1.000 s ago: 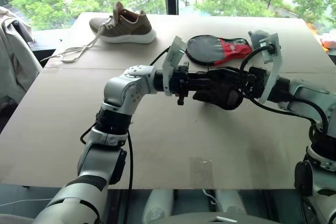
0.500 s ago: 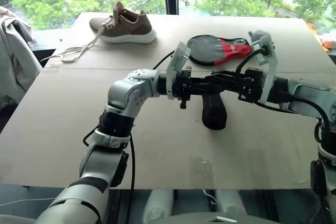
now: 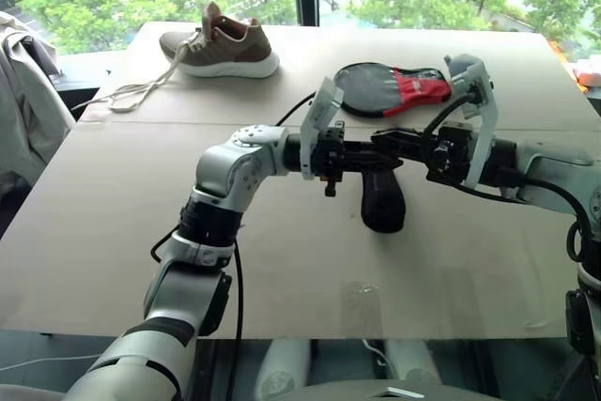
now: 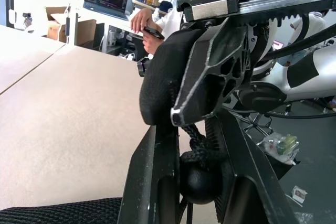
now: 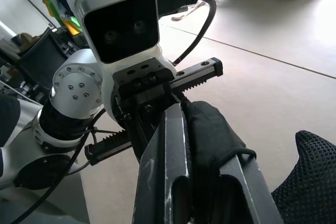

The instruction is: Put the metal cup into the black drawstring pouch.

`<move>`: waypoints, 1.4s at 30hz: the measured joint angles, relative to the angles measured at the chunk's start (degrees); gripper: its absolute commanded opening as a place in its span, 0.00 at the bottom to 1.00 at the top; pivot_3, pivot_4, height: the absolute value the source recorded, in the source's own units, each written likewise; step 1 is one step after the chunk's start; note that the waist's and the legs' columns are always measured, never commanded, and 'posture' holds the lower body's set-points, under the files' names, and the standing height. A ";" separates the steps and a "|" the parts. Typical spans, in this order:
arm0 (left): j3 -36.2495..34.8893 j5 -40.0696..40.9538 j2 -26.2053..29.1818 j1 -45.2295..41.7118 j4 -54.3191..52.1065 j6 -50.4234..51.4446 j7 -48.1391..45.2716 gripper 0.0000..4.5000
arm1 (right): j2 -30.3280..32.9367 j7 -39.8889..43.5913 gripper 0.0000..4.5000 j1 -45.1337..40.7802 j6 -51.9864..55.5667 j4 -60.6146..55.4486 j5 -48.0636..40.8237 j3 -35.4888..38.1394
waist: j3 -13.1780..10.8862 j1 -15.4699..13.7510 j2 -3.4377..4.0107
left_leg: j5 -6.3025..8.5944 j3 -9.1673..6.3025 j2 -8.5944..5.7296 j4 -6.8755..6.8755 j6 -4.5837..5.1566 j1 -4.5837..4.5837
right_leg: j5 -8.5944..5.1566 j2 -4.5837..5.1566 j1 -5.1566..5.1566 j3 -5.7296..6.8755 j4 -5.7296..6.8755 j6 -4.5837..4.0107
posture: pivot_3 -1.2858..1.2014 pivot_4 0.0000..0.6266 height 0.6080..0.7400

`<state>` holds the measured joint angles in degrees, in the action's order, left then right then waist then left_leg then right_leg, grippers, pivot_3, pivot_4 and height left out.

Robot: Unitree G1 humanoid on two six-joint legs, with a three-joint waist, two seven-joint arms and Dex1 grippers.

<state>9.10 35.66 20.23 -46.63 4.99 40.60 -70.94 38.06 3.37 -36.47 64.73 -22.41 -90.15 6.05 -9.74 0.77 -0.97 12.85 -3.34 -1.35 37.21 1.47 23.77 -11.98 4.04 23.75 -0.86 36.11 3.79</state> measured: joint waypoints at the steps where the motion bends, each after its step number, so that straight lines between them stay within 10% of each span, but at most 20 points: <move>1: -0.01 0.00 -0.03 0.00 0.00 0.00 0.07 0.05 | 0.00 0.11 0.01 0.00 -0.07 0.00 0.08 -0.01 | 0.00 -0.01 0.00 | 0.00 0.00 0.00 0.00 0.00 0.00 | 0.00 0.00 0.00 0.00 0.00 0.00 | 0.52 0.24 1.00; 42: -1.93 -0.68 -1.81 1.50 0.85 0.07 6.46 0.05 | -3.01 -10.07 0.00 -1.13 -16.20 4.38 -11.16 4.53 | 0.00 -0.02 0.00 | 0.00 0.02 0.01 0.00 0.01 0.00 | 0.00 0.00 0.00 -0.02 0.00 0.00 | 0.52 0.24 1.00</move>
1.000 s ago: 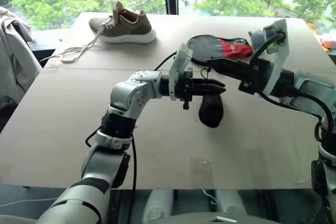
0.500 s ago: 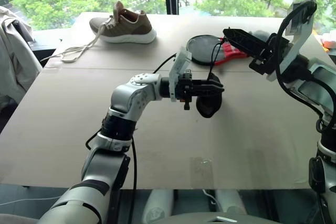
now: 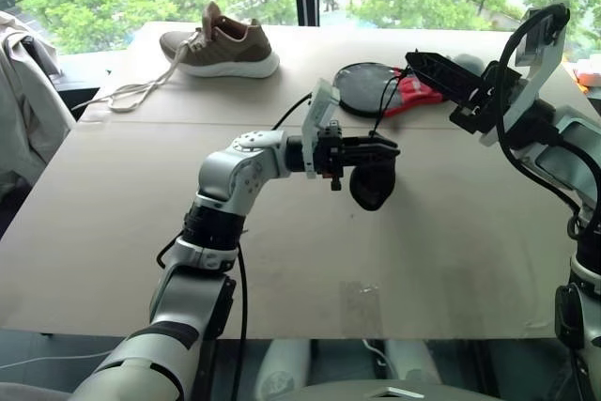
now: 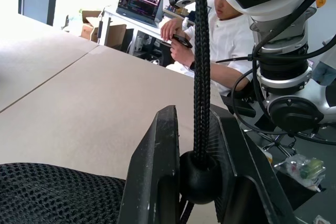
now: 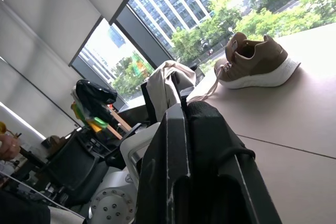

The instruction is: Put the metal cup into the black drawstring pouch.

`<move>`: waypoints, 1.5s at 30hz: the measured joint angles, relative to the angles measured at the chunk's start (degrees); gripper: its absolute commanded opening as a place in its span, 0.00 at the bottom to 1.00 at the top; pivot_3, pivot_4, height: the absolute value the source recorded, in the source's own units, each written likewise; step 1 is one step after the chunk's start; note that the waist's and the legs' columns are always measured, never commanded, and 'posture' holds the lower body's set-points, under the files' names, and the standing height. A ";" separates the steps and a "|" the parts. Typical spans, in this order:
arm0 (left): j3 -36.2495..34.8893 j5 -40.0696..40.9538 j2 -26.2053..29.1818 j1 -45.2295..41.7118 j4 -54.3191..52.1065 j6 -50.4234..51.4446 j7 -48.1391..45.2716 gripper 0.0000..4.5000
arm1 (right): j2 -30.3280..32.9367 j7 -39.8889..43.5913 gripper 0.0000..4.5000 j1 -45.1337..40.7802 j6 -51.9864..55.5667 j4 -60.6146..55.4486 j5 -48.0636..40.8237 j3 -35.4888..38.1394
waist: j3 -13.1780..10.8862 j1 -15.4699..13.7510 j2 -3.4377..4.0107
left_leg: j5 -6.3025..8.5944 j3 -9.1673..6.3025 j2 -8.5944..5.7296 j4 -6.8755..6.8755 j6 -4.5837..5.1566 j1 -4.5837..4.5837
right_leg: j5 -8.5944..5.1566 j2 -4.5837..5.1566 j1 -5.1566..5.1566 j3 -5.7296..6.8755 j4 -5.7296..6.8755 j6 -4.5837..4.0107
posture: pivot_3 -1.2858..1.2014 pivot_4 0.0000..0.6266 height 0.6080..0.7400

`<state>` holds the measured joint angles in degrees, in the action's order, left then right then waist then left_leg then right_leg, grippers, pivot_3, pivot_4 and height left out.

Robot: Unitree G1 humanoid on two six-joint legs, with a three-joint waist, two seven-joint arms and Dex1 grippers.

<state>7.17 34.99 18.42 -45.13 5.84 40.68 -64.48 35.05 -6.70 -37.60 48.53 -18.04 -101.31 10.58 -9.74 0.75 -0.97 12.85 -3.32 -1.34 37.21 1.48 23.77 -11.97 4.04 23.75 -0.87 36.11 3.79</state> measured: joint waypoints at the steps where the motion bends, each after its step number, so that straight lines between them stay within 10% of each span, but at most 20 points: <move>1: 0.00 0.00 0.00 0.00 0.00 -0.01 0.02 0.05 | 0.00 -0.01 0.00 0.00 -0.01 0.00 0.00 0.00 | 0.00 0.00 0.00 | 0.00 0.00 0.00 0.00 0.00 0.00 | 0.00 0.00 0.00 0.00 0.00 0.00 | 0.52 0.24 1.00; 45: 0.01 -3.78 -1.37 0.57 -0.15 -3.86 2.34 0.05 | -7.44 -8.73 0.00 -14.74 -16.01 7.40 -2.43 9.55 | 0.00 -0.03 0.01 | 0.00 0.02 0.00 -0.01 0.00 0.01 | 0.00 0.00 0.01 0.00 0.01 0.00 | 0.52 0.24 1.00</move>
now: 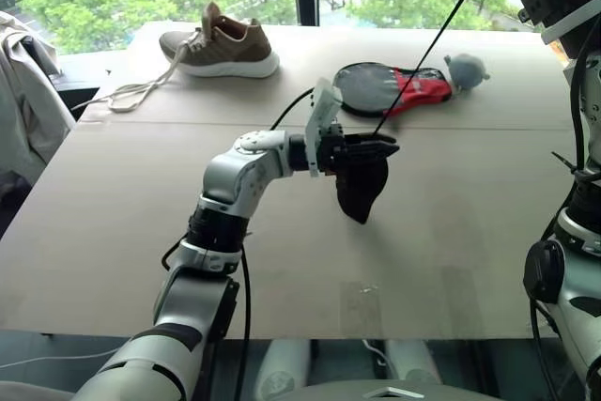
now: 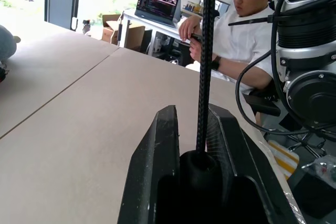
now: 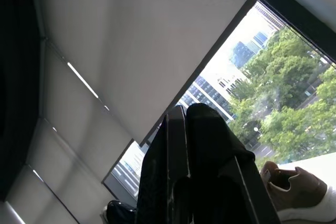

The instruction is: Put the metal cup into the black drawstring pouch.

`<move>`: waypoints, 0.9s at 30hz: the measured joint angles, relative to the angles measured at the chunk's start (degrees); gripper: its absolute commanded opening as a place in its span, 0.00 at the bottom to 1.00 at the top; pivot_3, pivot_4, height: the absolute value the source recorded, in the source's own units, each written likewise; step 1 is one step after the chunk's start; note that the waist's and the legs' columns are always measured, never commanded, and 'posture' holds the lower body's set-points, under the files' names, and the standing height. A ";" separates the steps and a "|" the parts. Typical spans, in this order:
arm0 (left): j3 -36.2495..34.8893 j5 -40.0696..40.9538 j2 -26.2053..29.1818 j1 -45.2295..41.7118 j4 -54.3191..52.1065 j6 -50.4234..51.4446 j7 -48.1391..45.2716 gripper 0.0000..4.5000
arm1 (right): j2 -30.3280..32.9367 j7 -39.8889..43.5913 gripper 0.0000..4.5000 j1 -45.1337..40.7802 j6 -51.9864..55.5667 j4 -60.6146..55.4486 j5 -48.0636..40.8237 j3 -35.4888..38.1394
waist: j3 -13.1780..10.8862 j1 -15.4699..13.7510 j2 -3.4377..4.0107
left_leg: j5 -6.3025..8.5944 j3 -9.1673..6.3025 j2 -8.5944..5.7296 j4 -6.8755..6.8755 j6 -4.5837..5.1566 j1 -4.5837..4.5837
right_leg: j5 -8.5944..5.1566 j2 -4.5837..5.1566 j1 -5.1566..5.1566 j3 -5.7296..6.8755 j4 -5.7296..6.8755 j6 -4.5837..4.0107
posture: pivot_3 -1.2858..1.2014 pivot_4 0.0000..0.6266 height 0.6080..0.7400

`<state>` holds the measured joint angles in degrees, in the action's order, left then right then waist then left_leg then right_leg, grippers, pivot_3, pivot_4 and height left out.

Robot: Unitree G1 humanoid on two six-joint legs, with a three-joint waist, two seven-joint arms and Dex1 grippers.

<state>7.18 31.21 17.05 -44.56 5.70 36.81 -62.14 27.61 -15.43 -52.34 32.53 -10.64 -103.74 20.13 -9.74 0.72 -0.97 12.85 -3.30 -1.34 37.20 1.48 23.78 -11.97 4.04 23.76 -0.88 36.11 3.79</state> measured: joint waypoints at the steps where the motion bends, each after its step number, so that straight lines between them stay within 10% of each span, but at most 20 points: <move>1: -0.07 0.06 0.00 -0.01 -0.01 -0.05 0.02 0.05 | -0.17 -0.10 0.00 -0.05 -0.29 0.06 -0.04 0.19 | 0.00 0.01 0.00 | 0.00 0.01 0.00 0.00 0.00 0.00 | 0.00 0.00 0.00 -0.01 0.00 0.00 | 0.52 0.24 1.00; 10: -0.12 0.60 -0.18 -0.03 -0.19 -0.08 0.72 0.05 | -1.12 -0.77 0.00 -0.34 -1.24 0.36 -0.32 0.67 | 0.00 0.07 0.01 | 0.00 0.02 0.00 -0.01 0.00 -0.01 | 0.00 0.00 0.00 -0.02 0.00 0.00 | 0.52 0.24 1.00; 17: 0.01 0.44 0.23 0.47 0.27 0.40 1.13 0.71 | -1.03 0.01 0.00 -0.36 -1.71 -0.39 -0.67 2.63 | -0.01 0.05 0.01 | 0.00 0.02 0.00 -0.01 0.00 0.00 | 0.00 0.00 0.00 -0.02 0.00 0.00 | 0.52 0.24 1.00; 27: 0.06 0.00 1.33 1.26 0.44 1.13 0.11 0.71 | -0.42 2.58 0.00 0.82 0.78 -4.05 -2.05 2.06 | -0.01 0.07 0.02 | 0.00 0.02 0.02 -0.01 0.01 -0.02 | 0.00 0.00 0.00 -0.03 0.01 0.00 | 0.52 0.24 1.00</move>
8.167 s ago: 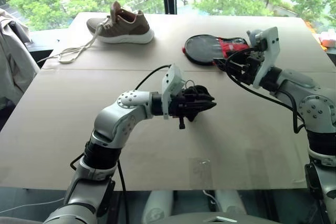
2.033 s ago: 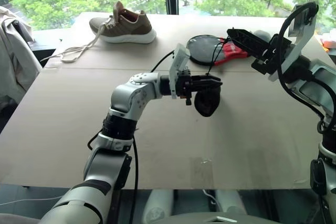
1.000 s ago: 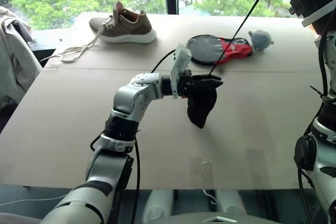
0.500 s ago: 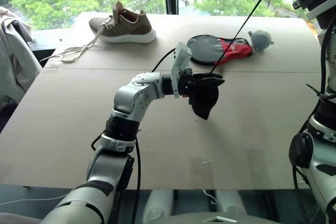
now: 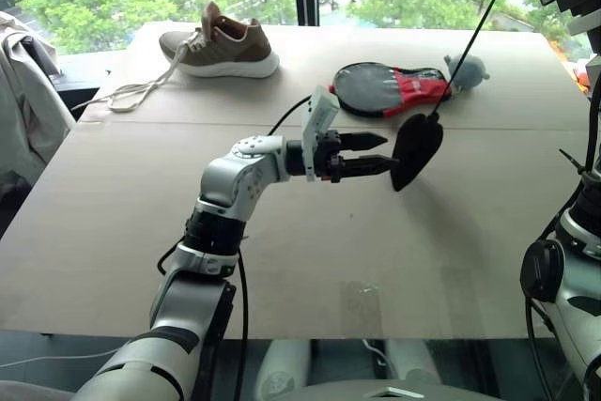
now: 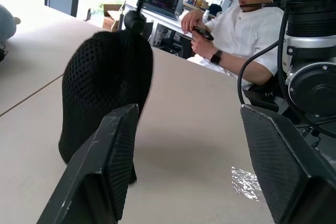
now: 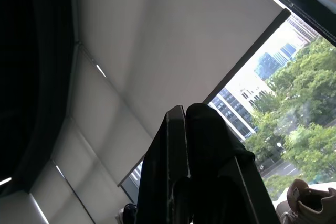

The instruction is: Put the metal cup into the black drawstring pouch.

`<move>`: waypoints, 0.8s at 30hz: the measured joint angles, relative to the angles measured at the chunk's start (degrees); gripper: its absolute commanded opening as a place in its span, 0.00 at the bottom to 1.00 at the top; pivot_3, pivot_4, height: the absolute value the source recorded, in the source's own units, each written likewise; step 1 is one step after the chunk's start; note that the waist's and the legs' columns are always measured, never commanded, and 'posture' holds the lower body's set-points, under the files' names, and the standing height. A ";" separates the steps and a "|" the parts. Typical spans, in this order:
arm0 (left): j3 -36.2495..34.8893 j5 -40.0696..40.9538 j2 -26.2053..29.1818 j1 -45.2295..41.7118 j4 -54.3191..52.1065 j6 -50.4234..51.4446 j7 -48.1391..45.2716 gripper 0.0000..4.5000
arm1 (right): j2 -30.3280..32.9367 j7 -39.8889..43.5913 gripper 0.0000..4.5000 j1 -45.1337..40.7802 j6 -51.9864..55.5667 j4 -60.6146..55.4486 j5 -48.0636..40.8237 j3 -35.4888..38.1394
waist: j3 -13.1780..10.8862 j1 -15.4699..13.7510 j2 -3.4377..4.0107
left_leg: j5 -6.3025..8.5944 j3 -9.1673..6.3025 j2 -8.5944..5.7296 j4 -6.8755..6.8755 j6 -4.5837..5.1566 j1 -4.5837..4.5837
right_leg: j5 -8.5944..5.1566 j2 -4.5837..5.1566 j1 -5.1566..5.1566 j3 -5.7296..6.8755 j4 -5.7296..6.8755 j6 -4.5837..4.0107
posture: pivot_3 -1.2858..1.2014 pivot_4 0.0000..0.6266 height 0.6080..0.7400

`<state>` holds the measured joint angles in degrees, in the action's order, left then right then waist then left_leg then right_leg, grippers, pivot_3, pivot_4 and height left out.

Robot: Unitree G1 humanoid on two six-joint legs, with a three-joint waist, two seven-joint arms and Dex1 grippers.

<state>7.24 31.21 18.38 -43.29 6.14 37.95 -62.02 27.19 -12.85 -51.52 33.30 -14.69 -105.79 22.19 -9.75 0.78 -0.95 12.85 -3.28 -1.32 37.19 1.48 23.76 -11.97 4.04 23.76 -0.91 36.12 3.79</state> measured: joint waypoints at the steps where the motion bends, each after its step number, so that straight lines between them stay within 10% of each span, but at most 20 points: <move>1: -0.11 -0.17 0.39 0.01 0.26 -0.18 0.05 0.71 | 0.28 0.03 0.00 0.07 0.20 -0.05 0.00 -0.11 | 0.00 0.01 0.00 | 0.00 0.00 0.00 0.00 0.00 0.00 | 0.00 0.00 0.00 0.00 0.00 0.00 | 0.52 0.24 1.00; 12: -6.09 -0.83 7.17 1.28 3.40 -2.49 1.06 0.71 | 3.00 2.70 0.00 3.33 2.97 -1.68 -1.81 -1.04 | 0.00 0.00 0.01 | 0.00 -0.05 0.03 -0.05 0.01 0.01 | 0.00 0.00 0.01 0.01 -0.04 0.00 | 0.52 0.24 1.00; 19: -7.14 -1.44 12.42 9.36 2.92 -2.42 1.17 0.72 | 11.78 11.81 0.61 16.49 11.73 -6.88 -2.36 -1.87 | 0.00 -0.11 0.00 | 0.06 -0.11 0.07 -0.06 0.10 0.03 | 0.00 0.04 0.00 -0.02 -0.16 0.00 | 0.52 0.24 1.00; 24: -7.94 -3.30 18.27 18.73 1.03 -4.04 0.37 0.72 | 19.43 23.86 0.61 32.32 18.00 -11.55 10.29 -3.69 | 0.00 -0.01 0.01 | 0.09 -0.11 0.16 -0.12 0.13 -0.02 | -0.01 0.02 0.02 -0.11 -0.19 -0.01 | 0.52 0.24 1.00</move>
<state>-0.69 27.91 36.65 -24.57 7.17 33.90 -61.65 46.62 11.00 -19.20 51.31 -26.23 -95.50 18.49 -9.76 0.77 -0.94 12.94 -3.39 -1.16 37.07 1.61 23.73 -11.98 4.06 23.78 -1.02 35.93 3.78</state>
